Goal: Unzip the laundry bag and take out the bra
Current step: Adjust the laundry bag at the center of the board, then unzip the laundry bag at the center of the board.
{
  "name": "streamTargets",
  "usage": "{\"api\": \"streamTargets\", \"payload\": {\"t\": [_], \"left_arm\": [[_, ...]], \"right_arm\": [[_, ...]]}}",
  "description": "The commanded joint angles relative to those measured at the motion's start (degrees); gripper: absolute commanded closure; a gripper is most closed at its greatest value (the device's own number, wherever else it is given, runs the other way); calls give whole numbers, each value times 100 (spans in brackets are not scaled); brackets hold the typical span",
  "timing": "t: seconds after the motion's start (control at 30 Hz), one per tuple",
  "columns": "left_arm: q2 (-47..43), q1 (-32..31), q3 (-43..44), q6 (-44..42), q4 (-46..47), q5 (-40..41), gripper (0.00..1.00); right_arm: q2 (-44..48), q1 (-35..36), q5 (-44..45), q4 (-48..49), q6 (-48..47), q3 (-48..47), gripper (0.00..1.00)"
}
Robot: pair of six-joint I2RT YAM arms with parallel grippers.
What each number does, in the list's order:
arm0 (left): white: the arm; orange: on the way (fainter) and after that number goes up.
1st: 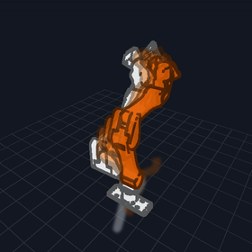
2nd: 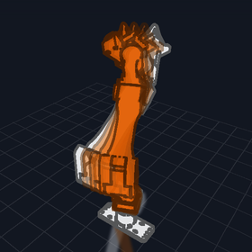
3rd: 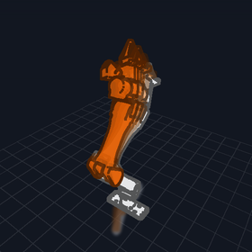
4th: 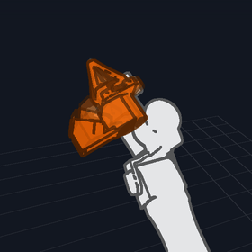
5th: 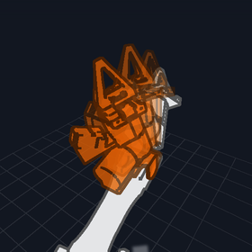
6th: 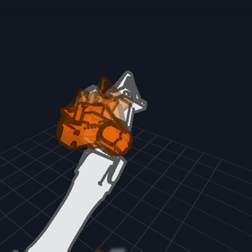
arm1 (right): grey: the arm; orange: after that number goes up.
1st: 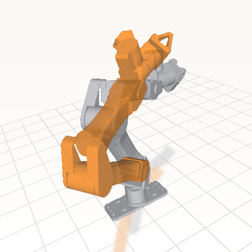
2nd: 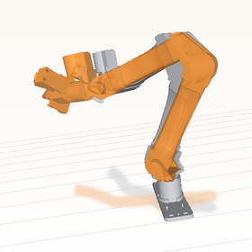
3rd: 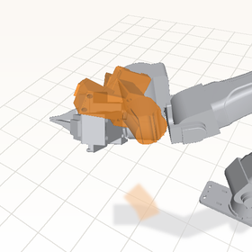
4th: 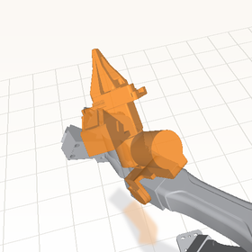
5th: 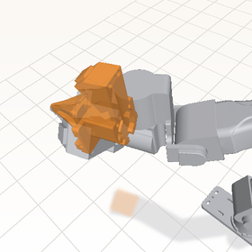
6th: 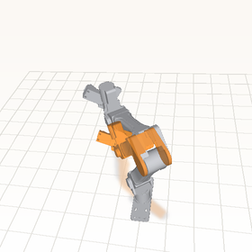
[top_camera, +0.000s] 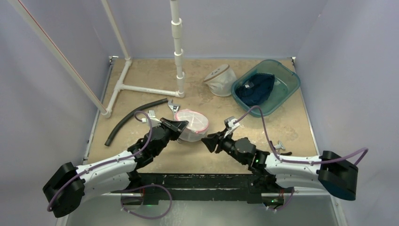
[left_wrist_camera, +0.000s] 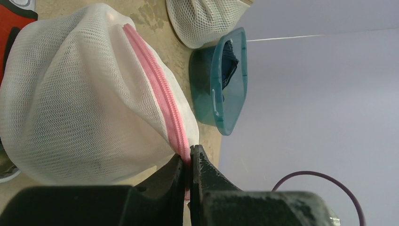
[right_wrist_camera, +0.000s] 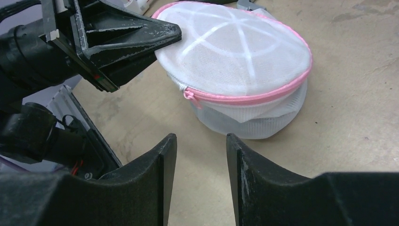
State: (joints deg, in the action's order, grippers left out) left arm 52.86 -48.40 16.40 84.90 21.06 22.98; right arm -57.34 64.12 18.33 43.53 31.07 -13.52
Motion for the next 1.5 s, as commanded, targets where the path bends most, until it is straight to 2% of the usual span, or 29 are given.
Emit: {"api": "streamTargets", "payload": {"t": [0.0, 0.13, 0.57, 0.93, 1.23, 1.47], "left_arm": [[102, 0, 363, -58, -22, 17, 100], [116, 4, 538, -113, -327, 13, 100], [-31, 0, 459, -80, -344, -65, 100], [-145, 3, 460, -115, -454, -74, 100], [-171, 5, 460, -136, -436, -173, 100], [-229, -1, 408, -146, -440, -215, 100]], "right_arm": [[-455, 18, -34, 156, 124, -485, 53], [-672, 15, -47, 269, 197, -593, 52], [-1408, 15, 17, 275, 335, -1047, 55], [-1371, 8, 250, 390, 271, -1036, 59], [-1466, -36, 329, 482, 242, -1083, 68], [-1559, -32, 275, 543, 255, -1129, 80]]}}
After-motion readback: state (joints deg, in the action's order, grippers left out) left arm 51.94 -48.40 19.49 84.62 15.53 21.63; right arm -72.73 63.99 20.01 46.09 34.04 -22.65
